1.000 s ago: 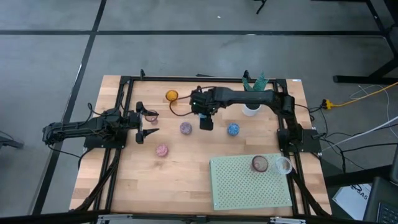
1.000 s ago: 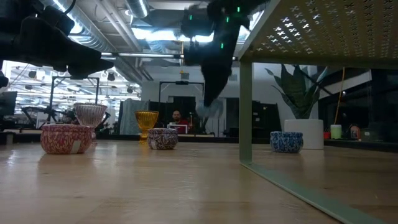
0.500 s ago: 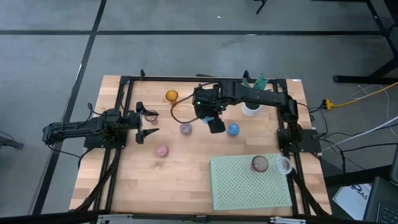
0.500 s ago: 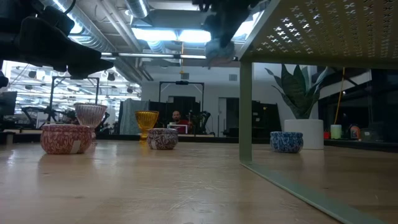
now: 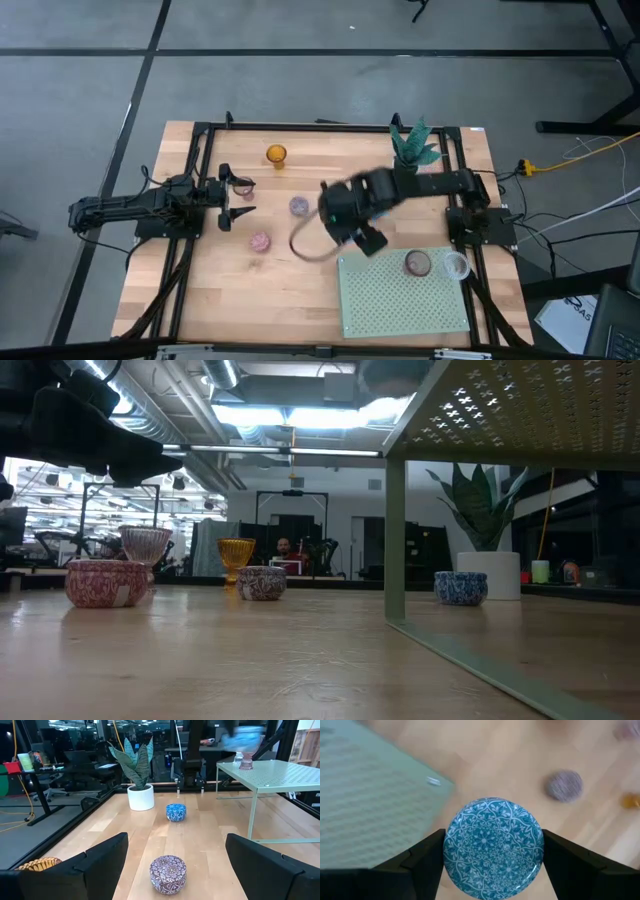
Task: Pick & Place candle stick holders
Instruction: Put the light blue scented candle on the shelf
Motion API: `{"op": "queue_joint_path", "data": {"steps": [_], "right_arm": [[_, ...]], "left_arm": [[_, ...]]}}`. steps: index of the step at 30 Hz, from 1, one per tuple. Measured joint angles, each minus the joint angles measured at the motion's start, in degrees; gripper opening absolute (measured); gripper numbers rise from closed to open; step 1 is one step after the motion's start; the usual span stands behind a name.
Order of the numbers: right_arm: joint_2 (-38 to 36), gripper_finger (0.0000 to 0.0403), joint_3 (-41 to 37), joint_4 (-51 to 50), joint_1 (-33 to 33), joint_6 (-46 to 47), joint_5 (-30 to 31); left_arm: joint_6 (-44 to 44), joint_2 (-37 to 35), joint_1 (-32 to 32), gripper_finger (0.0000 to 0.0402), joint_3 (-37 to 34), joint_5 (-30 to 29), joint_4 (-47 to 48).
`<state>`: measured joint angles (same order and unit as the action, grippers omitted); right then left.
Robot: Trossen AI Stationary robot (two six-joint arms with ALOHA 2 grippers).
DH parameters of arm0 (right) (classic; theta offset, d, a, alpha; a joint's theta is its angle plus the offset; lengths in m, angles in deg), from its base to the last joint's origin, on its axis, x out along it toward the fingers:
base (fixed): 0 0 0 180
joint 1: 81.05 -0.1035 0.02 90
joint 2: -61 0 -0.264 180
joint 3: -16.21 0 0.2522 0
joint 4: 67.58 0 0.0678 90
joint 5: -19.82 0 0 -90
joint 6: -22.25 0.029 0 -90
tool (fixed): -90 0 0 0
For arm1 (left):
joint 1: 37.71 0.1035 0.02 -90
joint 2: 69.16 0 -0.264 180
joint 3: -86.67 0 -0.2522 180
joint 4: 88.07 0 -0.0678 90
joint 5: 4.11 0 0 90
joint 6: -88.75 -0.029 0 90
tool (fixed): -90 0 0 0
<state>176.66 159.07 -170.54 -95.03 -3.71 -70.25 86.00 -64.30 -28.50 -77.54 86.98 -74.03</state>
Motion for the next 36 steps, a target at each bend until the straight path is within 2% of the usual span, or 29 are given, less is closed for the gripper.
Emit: {"op": "queue_joint_path", "data": {"steps": [7, 16, 36], "right_arm": [[-0.8, 0.0288, 0.0, 0.0, -11.3, 0.7, -0.1], [-0.9, 0.0291, 0.0, 0.2, -19.9, 0.8, 0.0], [2.9, 0.0293, -0.1, 1.4, -21.9, 0.1, 0.1]], "left_arm": [[0.0, 0.0, 0.0, 0.0334, 0.0, 0.0, 0.0], [0.0, 0.0, 0.0, 0.0334, 0.0, 0.0, 0.0], [0.0, 0.0, 0.0, 0.0334, 0.0, 0.0, 0.0]]}}
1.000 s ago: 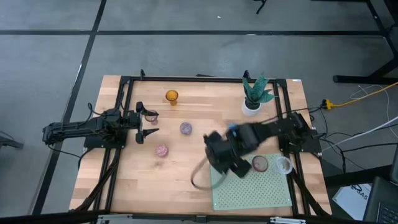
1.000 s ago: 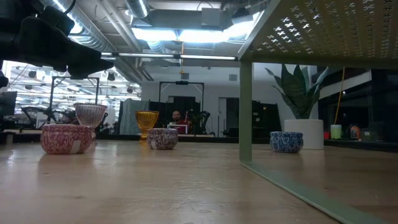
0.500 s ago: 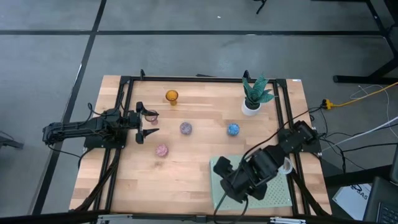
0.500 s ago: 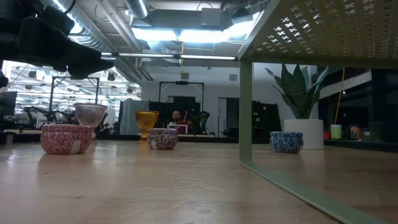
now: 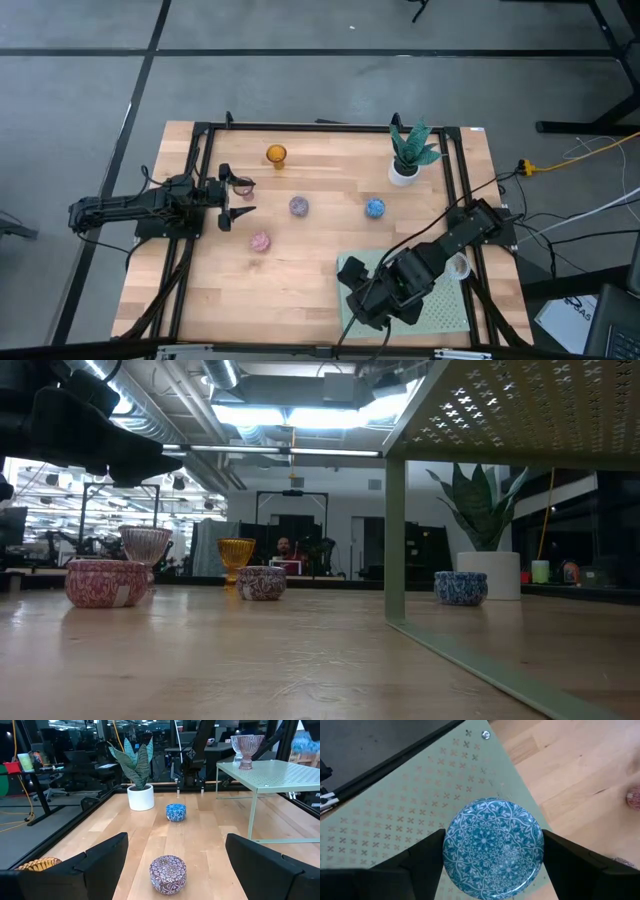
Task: Pick & Place candle stick holders
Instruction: Put the light blue scented candle on the shelf
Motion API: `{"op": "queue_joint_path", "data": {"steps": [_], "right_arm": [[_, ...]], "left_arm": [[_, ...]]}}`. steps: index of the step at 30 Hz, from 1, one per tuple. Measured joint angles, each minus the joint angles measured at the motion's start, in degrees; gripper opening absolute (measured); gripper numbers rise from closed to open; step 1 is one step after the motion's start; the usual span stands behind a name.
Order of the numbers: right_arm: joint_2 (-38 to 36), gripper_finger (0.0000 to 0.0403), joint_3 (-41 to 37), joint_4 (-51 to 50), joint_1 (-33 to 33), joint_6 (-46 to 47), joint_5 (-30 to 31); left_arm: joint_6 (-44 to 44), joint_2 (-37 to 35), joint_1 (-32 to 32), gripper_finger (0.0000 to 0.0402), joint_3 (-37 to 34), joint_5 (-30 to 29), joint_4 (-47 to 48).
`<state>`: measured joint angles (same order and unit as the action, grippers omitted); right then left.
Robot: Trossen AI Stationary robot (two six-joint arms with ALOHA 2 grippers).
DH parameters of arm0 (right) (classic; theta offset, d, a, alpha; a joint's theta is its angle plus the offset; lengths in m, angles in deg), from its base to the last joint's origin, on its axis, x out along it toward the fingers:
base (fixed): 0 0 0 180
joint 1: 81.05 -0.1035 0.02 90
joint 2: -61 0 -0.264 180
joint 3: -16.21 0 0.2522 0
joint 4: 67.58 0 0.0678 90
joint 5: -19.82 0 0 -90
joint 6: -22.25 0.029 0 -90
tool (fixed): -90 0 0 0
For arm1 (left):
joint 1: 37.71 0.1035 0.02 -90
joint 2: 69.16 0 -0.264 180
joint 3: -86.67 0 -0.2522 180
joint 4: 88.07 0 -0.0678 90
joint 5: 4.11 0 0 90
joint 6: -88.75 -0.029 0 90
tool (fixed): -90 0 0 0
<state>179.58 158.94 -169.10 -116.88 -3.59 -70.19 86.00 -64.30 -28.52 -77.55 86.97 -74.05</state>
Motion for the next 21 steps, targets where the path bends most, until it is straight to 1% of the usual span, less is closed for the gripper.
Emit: {"op": "queue_joint_path", "data": {"steps": [15, 21], "right_arm": [[4.8, 0.0293, 0.0, 0.9, 0.0, -0.1, 0.0], [4.9, 0.0296, 0.0, 1.4, 0.0, -0.1, 0.0]], "left_arm": [[0.0, 0.0, 0.0, 0.0334, 0.0, 0.0, 0.0], [0.0, 0.0, 0.0, 0.0334, 0.0, 0.0, 0.0]]}}
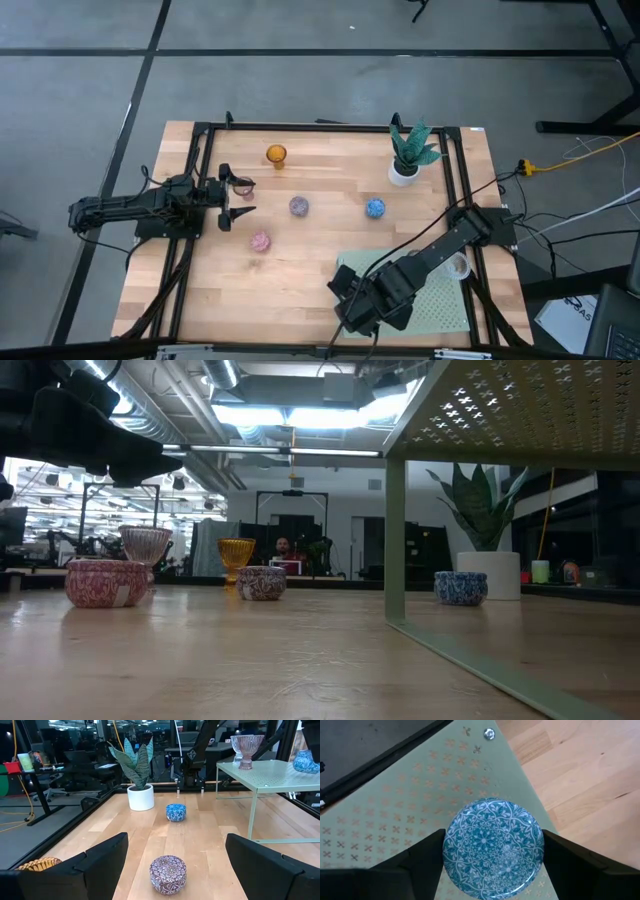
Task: Pick & Place candle stick holders
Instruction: Put the light blue scented candle on the shelf
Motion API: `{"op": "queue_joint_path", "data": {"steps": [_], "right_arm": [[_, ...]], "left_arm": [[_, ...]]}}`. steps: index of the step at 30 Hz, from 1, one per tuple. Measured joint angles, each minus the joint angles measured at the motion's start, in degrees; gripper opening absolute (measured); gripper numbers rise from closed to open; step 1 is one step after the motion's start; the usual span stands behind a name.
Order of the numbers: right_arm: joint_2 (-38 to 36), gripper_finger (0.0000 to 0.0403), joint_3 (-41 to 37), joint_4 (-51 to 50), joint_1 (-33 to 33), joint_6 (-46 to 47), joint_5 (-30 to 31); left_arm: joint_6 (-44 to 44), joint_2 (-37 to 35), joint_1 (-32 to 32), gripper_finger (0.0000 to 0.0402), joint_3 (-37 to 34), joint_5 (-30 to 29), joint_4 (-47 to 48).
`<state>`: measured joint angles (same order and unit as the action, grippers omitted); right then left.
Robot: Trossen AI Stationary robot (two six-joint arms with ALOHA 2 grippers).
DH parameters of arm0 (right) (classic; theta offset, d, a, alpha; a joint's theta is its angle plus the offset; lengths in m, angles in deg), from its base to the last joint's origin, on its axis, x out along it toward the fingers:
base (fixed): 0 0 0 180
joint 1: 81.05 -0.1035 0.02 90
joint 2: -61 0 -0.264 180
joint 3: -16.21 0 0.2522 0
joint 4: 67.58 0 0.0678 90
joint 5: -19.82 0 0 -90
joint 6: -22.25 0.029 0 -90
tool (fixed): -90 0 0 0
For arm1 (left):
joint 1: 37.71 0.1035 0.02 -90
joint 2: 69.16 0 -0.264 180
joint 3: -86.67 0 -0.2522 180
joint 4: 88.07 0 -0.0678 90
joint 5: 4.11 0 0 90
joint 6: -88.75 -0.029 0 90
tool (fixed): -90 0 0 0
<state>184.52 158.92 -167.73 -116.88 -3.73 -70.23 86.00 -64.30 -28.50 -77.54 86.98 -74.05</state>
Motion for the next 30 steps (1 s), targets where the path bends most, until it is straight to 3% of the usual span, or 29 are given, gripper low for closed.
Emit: {"op": "queue_joint_path", "data": {"steps": [10, 22, 30], "right_arm": [[-0.1, 0.0347, 0.0, -0.9, 0.0, 0.7, 0.0], [-1.6, 0.0351, 0.0, -1.0, 0.2, 1.0, 0.0], [-3.7, 0.0351, 0.1, -2.2, 2.2, 9.5, -0.2]], "left_arm": [[0.0, 0.0, 0.0, 0.0334, 0.0, 0.0, 0.0], [0.0, 0.0, 0.0, 0.0334, 0.0, 0.0, 0.0], [0.0, 0.0, 0.0, 0.0334, 0.0, 0.0, 0.0]]}}
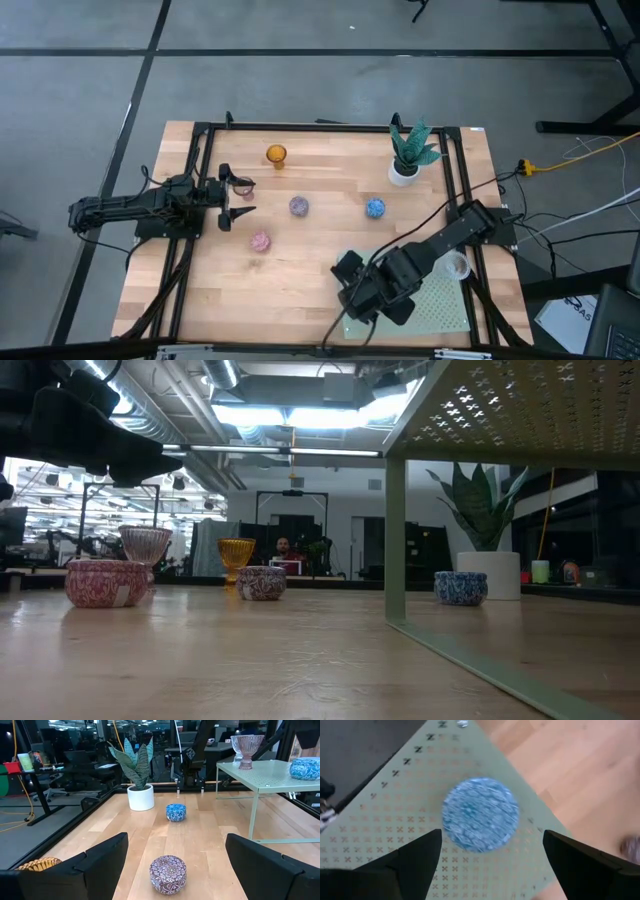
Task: Pick & Place candle stick holders
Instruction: Put the light blue scented candle on the shelf
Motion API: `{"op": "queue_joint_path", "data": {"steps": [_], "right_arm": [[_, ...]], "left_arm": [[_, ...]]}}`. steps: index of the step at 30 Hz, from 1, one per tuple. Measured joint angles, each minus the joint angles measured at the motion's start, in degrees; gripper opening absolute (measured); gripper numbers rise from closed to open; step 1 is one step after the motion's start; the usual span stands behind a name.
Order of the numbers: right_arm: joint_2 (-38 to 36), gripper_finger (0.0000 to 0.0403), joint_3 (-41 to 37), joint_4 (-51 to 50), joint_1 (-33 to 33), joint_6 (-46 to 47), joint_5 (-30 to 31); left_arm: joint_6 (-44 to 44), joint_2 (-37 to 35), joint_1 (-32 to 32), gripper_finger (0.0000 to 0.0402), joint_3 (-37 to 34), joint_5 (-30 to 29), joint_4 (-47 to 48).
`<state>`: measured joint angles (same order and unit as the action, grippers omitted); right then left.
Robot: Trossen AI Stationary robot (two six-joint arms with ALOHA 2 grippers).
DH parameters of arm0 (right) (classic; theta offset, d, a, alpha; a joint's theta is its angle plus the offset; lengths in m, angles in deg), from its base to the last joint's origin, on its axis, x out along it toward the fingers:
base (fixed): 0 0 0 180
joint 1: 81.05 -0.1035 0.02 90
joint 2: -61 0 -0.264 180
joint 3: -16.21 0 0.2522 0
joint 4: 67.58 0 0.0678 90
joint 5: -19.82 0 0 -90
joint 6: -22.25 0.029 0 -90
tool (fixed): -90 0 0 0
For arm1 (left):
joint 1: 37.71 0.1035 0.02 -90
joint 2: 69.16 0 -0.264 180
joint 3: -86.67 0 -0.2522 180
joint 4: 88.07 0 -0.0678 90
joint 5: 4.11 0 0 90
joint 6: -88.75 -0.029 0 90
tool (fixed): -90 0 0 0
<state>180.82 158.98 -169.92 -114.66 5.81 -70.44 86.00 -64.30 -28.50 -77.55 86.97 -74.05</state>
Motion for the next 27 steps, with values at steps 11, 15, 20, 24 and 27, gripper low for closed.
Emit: {"op": "queue_joint_path", "data": {"steps": [11, 15, 20, 24, 27], "right_arm": [[-2.4, 0.0351, 0.0, 1.8, 4.7, 21.0, -2.5], [-2.6, 0.0343, 0.0, 3.0, 7.1, 32.2, -2.5], [-2.3, 0.0313, 0.0, 3.5, 9.3, 40.3, -0.8], [-1.3, 0.0261, 0.0, 3.2, 10.8, 45.1, -0.8], [-0.2, 0.0205, 0.0, 3.5, 11.7, 48.7, -1.3]], "left_arm": [[0.0, 0.0, 0.0, 0.0334, 0.0, 0.0, 0.0], [0.0, 0.0, 0.0, 0.0334, 0.0, 0.0, 0.0], [0.0, 0.0, 0.0, 0.0334, 0.0, 0.0, 0.0], [0.0, 0.0, 0.0, 0.0334, 0.0, 0.0, 0.0], [0.0, 0.0, 0.0, 0.0334, 0.0, 0.0, 0.0]]}}
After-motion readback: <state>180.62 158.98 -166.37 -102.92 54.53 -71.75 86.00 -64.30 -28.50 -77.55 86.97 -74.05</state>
